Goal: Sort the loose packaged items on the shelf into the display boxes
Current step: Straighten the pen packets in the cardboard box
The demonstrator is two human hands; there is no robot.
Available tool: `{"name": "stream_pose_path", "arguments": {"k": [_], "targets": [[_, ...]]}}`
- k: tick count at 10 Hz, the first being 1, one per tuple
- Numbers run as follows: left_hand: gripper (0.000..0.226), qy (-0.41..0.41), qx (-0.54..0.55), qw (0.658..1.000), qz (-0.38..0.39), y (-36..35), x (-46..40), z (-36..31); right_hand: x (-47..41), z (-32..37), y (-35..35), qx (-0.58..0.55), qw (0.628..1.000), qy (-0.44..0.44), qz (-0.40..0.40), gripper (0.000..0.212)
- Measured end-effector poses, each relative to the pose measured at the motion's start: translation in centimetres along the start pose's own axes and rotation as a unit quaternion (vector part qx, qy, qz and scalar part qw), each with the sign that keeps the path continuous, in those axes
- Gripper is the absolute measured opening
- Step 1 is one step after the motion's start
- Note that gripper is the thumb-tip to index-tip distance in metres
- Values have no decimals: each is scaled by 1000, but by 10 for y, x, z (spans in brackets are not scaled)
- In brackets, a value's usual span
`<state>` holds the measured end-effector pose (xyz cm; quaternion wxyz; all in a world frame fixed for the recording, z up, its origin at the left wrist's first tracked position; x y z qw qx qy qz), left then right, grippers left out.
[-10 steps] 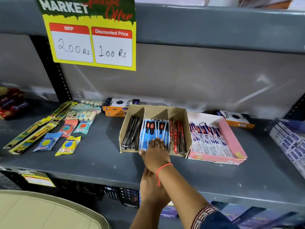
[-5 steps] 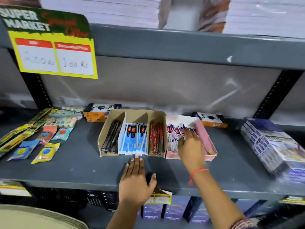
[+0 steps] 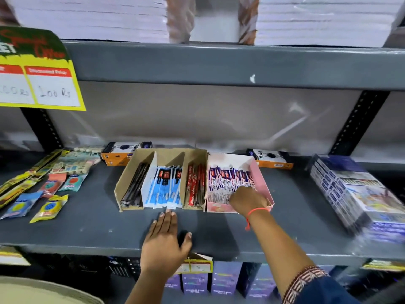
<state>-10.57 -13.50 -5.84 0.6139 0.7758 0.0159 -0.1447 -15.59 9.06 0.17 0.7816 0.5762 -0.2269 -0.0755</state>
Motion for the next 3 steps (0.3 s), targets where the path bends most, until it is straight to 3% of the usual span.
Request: {"name": "stream_pose_path", "arguments": {"k": [2,3], "targets": [[80,3,-19,1000,14,0,-1,-1,3,-6,-1,5,1000,20,23,41],[75,8,-12,999,33,1,-1,1,3,-13,4,-30,999,4,-21,49]]}}
Point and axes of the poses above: each hand's wrist, its own x-axis away from the middle knuckle, its own y-axis out of the back of the hand, z = x × y, the point moved 9 cm from there along -x, towards the middle knuckle, and after that the axes turned 4 degrees about -y, right-handed, at the moved point
